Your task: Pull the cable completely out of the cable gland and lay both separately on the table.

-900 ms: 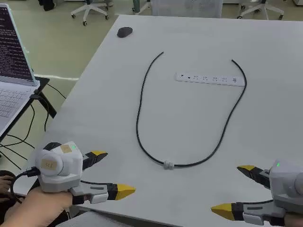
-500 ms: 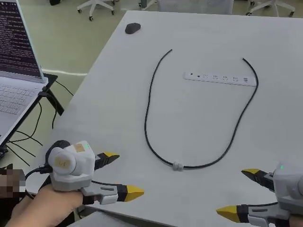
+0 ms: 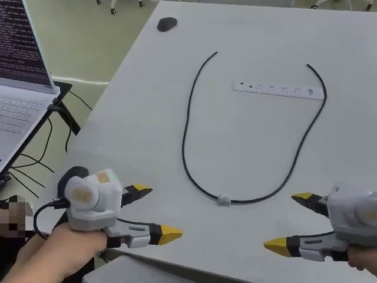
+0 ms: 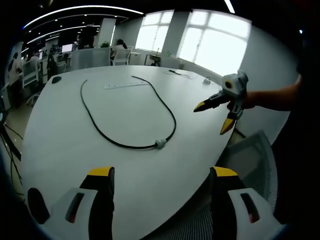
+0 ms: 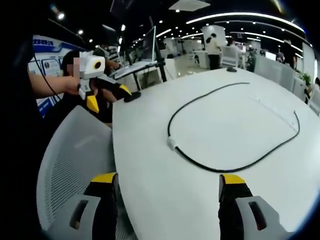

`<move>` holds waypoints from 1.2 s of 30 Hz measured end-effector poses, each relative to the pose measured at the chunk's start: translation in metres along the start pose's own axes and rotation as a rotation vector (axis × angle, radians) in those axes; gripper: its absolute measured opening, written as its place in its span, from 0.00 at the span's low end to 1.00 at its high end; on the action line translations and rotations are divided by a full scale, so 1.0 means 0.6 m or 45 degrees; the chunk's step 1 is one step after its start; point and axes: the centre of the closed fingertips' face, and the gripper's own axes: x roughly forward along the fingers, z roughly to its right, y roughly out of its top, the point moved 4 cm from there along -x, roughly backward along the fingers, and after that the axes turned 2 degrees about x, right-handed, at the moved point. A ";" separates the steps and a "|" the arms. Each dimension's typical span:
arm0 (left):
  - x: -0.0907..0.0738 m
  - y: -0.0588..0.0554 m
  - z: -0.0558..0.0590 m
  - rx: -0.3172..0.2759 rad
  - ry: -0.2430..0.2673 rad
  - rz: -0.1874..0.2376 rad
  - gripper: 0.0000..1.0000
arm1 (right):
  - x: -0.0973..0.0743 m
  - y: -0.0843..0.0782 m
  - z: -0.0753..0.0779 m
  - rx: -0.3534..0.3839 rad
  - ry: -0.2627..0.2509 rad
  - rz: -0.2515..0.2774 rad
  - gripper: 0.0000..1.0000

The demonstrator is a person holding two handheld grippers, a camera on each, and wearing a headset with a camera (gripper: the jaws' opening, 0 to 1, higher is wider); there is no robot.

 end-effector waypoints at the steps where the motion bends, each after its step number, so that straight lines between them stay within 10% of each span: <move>1: 0.000 0.001 -0.001 0.005 0.002 0.003 0.80 | 0.004 0.003 0.001 -0.017 0.004 -0.015 0.81; 36: 0.012 -0.022 -0.007 0.099 -0.089 -0.070 0.98 | 0.153 0.060 0.023 -0.206 0.108 -0.249 0.42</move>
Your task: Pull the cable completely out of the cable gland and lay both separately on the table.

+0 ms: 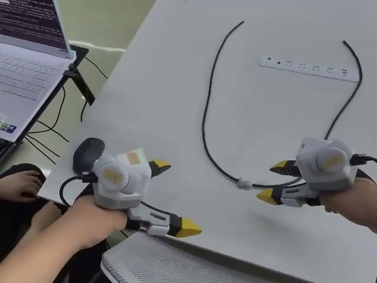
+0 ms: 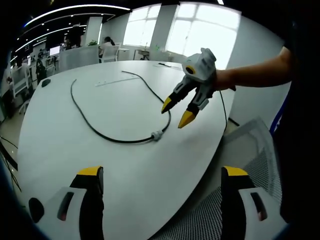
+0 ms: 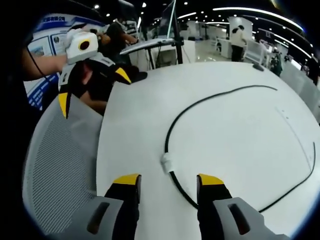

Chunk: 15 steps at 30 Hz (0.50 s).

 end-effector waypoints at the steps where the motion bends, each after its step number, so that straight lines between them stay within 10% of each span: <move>1: 0.000 0.000 -0.002 0.002 0.000 0.000 0.98 | 0.004 0.000 0.000 -0.003 0.002 -0.006 0.42; 15: -0.004 -0.002 -0.003 0.031 -0.047 -0.017 0.93 | 0.057 -0.002 0.007 -0.095 0.044 -0.100 0.32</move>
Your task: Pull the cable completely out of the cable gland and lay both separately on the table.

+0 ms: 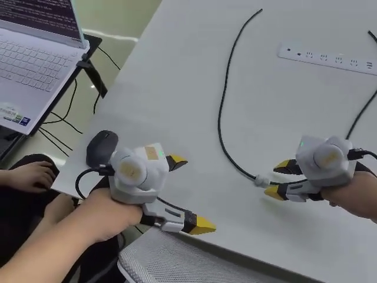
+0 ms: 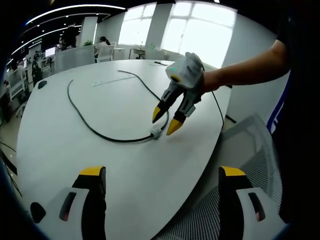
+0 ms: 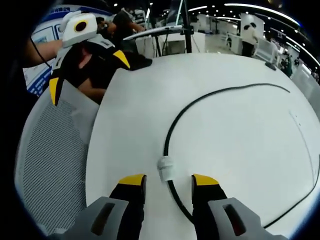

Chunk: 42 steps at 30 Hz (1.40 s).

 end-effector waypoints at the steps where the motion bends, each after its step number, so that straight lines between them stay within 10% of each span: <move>1: -0.001 -0.001 -0.001 0.001 0.000 0.001 0.93 | 0.003 0.000 0.001 -0.007 0.004 -0.007 0.31; 26: -0.005 0.001 -0.016 -0.026 0.001 0.002 0.87 | 0.021 -0.001 -0.003 -0.101 0.077 -0.076 0.09; 42: -0.008 0.020 -0.008 -0.006 0.023 0.020 0.86 | -0.016 0.017 -0.029 -0.084 0.075 -0.045 0.07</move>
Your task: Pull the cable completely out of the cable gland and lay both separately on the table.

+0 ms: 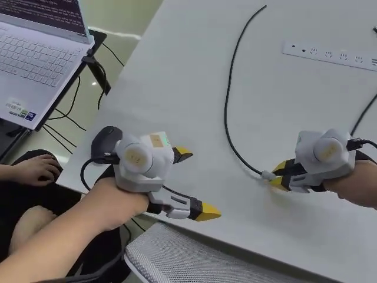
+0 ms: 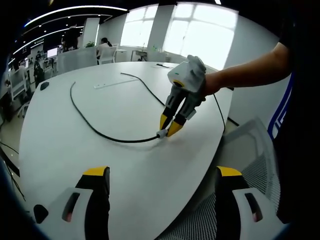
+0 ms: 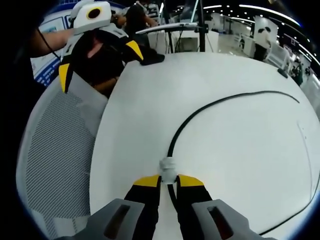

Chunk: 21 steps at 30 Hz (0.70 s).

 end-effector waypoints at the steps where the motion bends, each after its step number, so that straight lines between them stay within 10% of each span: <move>1: 0.000 0.001 0.001 -0.006 -0.002 -0.001 0.86 | -0.004 0.001 -0.001 0.000 -0.001 0.005 0.07; 21: 0.032 0.058 0.042 0.087 -0.059 0.062 0.84 | -0.096 0.031 -0.041 0.013 0.010 0.087 0.07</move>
